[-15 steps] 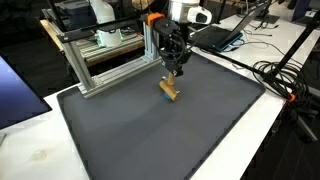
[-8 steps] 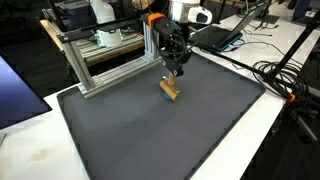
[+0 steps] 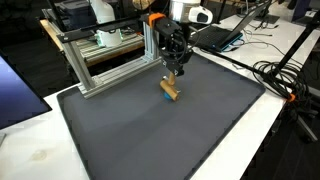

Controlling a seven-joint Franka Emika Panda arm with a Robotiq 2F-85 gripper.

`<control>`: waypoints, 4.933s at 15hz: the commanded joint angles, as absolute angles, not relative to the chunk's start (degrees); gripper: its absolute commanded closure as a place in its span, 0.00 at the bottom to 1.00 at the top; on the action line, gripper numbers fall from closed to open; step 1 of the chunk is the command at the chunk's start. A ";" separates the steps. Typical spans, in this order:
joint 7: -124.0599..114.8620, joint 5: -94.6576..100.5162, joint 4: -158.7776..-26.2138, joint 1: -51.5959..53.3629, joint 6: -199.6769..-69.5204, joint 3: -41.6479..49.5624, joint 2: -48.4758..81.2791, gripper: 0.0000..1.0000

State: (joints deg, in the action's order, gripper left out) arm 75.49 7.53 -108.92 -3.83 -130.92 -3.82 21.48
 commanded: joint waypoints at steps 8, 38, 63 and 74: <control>77.30 4.39 -109.17 -4.21 -133.10 -5.56 24.02 0.78; 75.15 9.58 -111.08 -4.08 -132.37 -2.42 23.38 0.78; 75.05 12.42 -110.80 -4.00 -131.24 -1.14 24.08 0.78; 68.44 1.65 -107.61 -9.57 -123.06 0.70 15.95 0.78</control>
State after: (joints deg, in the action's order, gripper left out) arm 70.87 6.44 -108.25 -7.90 -126.77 0.60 20.46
